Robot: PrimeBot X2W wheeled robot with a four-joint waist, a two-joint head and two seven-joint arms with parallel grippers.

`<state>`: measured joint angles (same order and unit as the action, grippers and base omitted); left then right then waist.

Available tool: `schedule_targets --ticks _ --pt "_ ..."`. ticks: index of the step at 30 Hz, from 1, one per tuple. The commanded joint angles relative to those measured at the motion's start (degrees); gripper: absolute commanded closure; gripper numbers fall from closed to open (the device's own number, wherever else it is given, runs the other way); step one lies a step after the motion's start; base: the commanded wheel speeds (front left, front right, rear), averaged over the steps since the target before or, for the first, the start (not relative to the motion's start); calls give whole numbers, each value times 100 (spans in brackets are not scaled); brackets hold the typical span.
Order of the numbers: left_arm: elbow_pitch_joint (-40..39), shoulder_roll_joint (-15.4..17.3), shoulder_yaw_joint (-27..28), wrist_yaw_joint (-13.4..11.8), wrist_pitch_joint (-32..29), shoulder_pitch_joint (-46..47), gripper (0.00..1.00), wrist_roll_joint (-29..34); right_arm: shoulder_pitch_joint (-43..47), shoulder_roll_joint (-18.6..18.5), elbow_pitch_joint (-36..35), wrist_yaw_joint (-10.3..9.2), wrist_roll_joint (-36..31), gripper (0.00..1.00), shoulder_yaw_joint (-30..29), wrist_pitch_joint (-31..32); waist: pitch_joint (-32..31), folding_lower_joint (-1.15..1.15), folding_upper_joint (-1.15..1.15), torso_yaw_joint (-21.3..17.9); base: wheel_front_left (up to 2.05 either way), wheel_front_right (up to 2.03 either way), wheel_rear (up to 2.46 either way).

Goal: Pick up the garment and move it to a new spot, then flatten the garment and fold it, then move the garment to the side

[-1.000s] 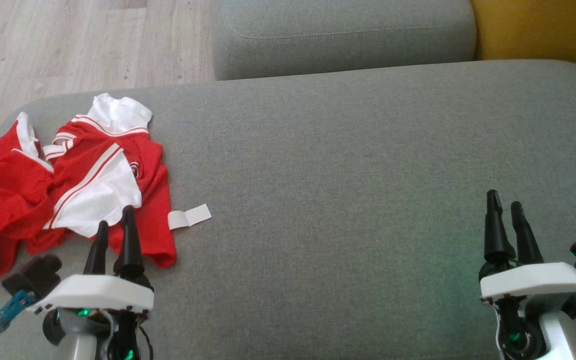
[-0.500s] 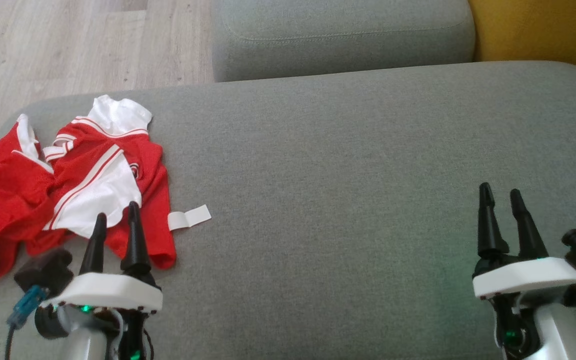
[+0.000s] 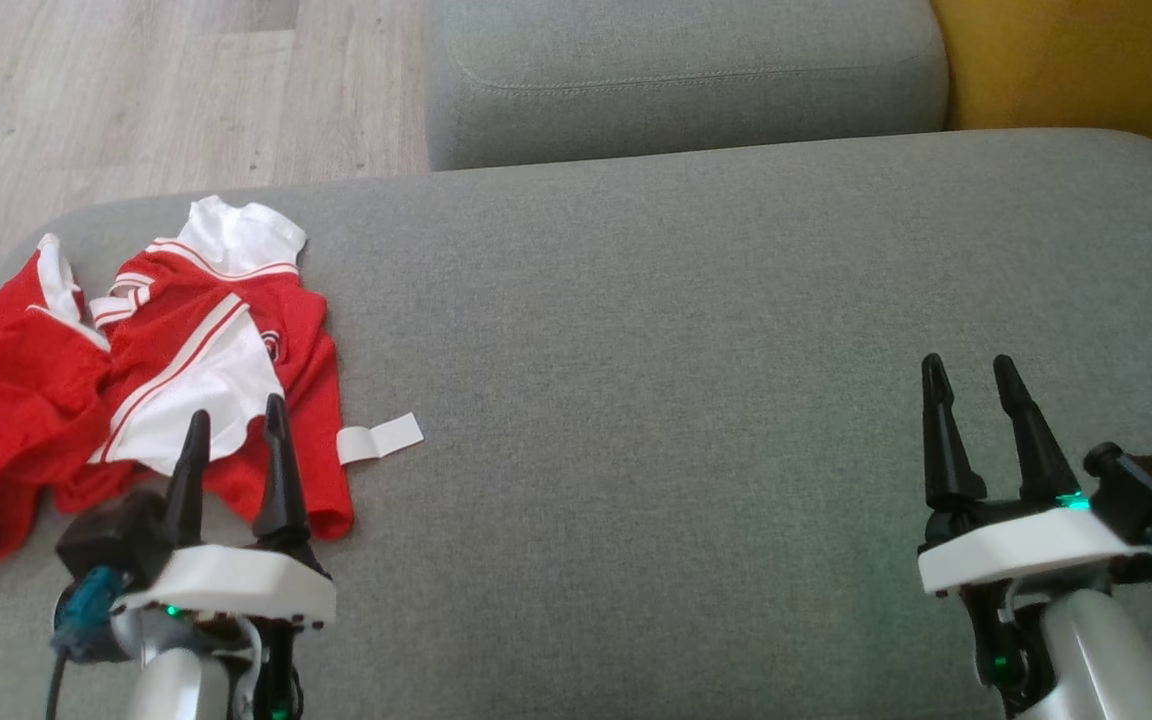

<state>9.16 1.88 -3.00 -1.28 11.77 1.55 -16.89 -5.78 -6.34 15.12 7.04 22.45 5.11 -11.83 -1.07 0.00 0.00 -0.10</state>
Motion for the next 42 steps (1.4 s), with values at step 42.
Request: schedule_targets --ticks 42 --pt "-31 99 -19 -155 323 489 0 953 -417 -158 35 45 -940 0 341 -317 -2 0 0 273 0 0 0"
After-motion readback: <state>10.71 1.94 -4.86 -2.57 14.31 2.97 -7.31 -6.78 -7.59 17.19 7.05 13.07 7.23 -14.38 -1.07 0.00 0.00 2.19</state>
